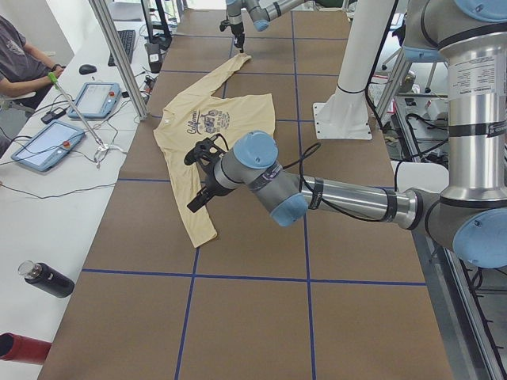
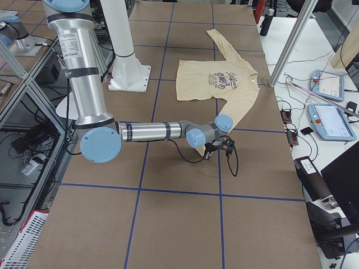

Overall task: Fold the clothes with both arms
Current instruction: 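Carry the grasped sleeve across the shirt chest with the right gripper, then release the sleeve and raise the right gripper away from the shirt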

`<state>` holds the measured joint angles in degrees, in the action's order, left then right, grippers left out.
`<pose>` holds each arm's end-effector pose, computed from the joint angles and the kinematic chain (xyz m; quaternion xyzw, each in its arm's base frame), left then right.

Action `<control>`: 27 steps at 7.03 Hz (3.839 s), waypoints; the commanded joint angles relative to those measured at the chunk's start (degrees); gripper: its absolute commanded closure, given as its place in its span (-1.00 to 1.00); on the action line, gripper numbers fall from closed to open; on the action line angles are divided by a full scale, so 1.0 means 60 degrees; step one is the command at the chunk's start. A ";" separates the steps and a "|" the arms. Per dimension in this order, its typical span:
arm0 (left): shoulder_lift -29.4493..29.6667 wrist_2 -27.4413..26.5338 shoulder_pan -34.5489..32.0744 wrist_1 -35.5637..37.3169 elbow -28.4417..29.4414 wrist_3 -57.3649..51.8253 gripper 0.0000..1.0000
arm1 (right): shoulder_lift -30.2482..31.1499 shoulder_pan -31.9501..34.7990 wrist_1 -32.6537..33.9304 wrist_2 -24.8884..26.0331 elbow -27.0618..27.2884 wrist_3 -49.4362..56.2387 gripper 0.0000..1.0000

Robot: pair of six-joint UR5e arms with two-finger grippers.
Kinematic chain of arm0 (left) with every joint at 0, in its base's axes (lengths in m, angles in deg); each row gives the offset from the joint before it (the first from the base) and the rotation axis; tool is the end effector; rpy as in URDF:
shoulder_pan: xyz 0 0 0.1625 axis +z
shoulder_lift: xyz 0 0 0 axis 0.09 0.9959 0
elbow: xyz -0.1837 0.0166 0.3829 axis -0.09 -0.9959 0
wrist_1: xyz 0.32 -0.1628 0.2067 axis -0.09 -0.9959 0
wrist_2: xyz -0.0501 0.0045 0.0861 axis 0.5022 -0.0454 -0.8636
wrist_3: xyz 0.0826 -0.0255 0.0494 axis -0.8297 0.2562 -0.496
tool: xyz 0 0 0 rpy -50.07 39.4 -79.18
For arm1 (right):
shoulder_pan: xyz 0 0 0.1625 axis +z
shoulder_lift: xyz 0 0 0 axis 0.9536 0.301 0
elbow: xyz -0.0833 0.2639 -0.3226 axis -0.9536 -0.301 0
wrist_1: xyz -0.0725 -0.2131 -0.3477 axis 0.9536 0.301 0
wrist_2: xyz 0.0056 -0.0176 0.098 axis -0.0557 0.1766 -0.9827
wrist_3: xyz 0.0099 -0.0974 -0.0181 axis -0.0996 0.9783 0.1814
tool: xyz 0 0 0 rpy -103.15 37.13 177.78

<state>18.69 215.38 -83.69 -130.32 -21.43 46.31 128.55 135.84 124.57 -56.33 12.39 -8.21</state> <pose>-0.0529 -0.4545 0.4955 0.3699 0.3739 0.1341 0.8399 -0.2077 -0.5547 0.6056 -0.1100 -0.3895 0.1104 0.9077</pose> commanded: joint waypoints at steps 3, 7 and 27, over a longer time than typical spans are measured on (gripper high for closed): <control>-0.0102 -0.0011 0.0014 -0.0044 0.0082 -0.0029 -0.99 | -0.2796 -0.1292 0.0143 0.1159 0.1195 -0.4469 1.00; -0.0190 0.0003 0.0000 -0.0044 0.0009 -0.0044 -0.99 | -0.8057 -0.3143 0.0026 0.3552 -0.1788 -0.6755 1.00; 0.2470 0.0633 0.2518 -0.0058 0.4865 0.1934 -0.54 | -0.0911 -0.1554 0.0363 0.1494 0.4704 -0.3991 -0.98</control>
<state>29.51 219.18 -70.01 -130.36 2.49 57.82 116.53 123.24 126.75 -45.02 36.29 -35.94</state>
